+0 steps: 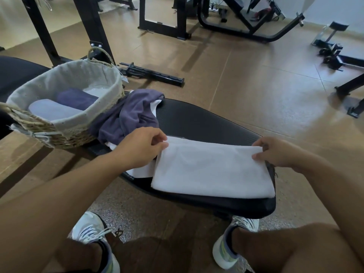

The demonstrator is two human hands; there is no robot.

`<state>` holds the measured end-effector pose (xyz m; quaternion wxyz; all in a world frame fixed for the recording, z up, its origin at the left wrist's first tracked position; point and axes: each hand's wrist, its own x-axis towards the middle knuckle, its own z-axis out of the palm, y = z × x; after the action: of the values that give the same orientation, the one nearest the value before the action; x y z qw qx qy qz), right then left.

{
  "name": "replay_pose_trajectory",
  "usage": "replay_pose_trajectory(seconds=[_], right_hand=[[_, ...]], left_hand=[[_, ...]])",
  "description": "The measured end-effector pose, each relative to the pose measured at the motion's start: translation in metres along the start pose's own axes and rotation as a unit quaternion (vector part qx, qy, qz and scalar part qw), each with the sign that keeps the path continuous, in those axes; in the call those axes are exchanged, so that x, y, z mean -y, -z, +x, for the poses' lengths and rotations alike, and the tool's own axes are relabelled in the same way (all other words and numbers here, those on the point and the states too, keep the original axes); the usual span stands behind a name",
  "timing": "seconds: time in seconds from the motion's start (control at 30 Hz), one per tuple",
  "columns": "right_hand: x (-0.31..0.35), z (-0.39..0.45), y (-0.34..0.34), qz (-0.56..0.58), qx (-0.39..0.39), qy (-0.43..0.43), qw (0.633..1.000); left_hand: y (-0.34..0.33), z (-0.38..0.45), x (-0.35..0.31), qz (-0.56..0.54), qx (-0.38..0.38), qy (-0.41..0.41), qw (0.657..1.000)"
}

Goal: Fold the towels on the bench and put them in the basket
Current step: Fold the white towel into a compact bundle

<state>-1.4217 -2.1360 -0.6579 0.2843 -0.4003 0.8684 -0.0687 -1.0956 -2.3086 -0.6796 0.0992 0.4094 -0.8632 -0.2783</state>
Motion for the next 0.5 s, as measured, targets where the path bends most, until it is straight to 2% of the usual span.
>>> replay_pose_trajectory(seconds=[0.2,0.3,0.37,0.5], right_hand=[[0.001,0.003,-0.001,-0.02,0.0,0.024,1.0],[0.0,0.005,-0.002,-0.022,-0.001,0.018,1.0],[0.0,0.006,-0.003,-0.022,-0.001,0.018,1.0],[-0.004,0.008,-0.003,-0.024,-0.003,0.019,1.0]], left_hand=[[0.0,0.012,0.0,0.104,0.048,-0.029,0.993],[0.001,0.014,-0.004,0.119,0.051,-0.058,0.99],[0.003,0.015,-0.006,0.081,0.058,-0.062,0.993],[0.004,0.018,-0.006,-0.086,0.059,-0.027,0.994]])
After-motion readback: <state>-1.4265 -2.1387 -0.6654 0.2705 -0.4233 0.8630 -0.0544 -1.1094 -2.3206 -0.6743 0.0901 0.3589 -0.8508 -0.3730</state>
